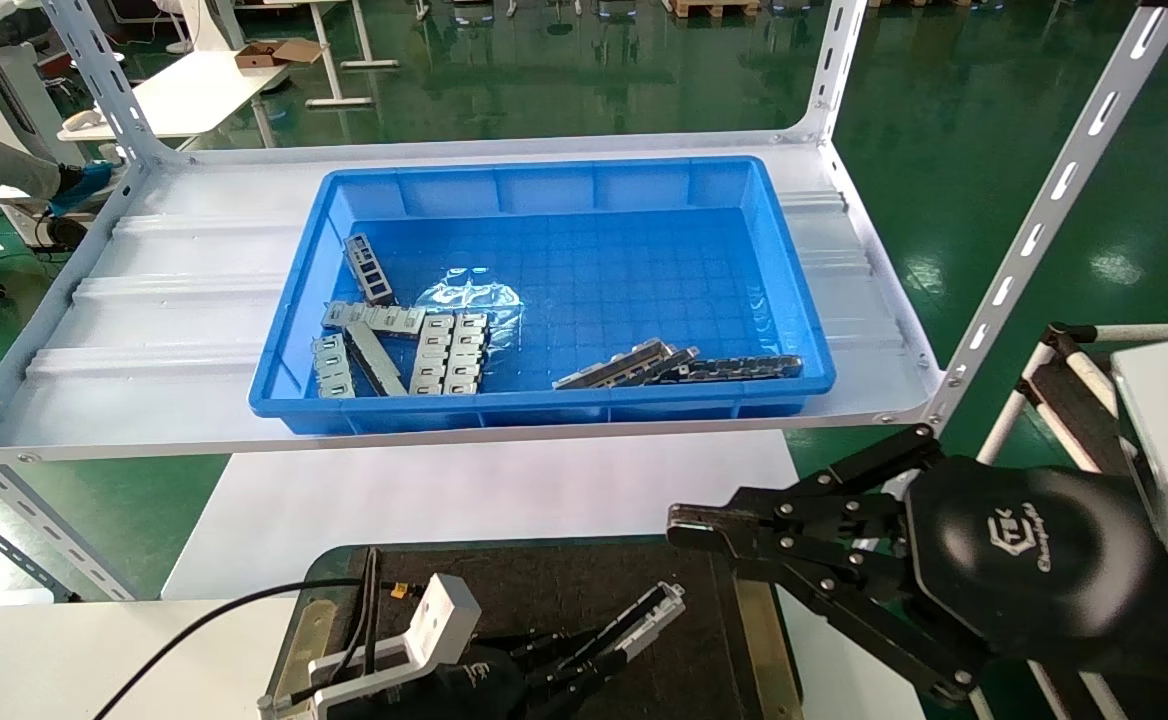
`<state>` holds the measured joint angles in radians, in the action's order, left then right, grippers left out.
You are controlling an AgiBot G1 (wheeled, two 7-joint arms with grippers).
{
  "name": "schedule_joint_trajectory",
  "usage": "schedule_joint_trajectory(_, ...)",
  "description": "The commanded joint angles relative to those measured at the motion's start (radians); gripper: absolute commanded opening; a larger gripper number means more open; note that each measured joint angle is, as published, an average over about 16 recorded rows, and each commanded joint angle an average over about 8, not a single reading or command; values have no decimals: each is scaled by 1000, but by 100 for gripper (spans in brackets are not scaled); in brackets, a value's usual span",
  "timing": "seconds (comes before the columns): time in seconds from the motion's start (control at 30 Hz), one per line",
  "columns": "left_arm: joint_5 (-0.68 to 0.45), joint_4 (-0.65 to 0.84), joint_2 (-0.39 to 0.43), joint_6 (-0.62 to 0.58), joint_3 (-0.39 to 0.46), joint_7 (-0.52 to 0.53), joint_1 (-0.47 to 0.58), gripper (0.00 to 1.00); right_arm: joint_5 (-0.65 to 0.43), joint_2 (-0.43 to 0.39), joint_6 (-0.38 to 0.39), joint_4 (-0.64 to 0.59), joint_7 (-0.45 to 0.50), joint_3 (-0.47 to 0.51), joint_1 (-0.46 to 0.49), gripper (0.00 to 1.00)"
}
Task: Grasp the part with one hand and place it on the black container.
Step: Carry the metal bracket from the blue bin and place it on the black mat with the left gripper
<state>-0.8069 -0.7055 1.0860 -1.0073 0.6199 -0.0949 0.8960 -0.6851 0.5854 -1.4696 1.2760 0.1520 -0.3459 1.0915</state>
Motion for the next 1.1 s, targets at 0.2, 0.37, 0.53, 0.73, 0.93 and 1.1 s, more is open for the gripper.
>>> schedule_joint_trajectory(0.2, 4, -83, 59, 299, -20, 43, -116, 0, 0, 0, 0, 0, 0, 0, 0, 0)
schedule_joint_trajectory(0.37, -15, -139, 141, 576, -22, 73, -165, 0, 0, 0, 0, 0, 0, 0, 0, 0)
schedule_joint_trajectory(0.53, -30, -186, 227, 847, 1, 110, -189, 0, 0, 0, 0, 0, 0, 0, 0, 0)
schedule_joint_trajectory(0.73, 10, -232, 265, 1030, 79, 170, -183, 0, 0, 0, 0, 0, 0, 0, 0, 0)
schedule_joint_trajectory(0.93, 81, -260, 271, 1145, 183, 220, -150, 0, 0, 0, 0, 0, 0, -1, 0, 0)
schedule_joint_trajectory(1.1, 135, -277, 273, 1218, 263, 251, -121, 0, 0, 0, 0, 0, 0, -1, 0, 0)
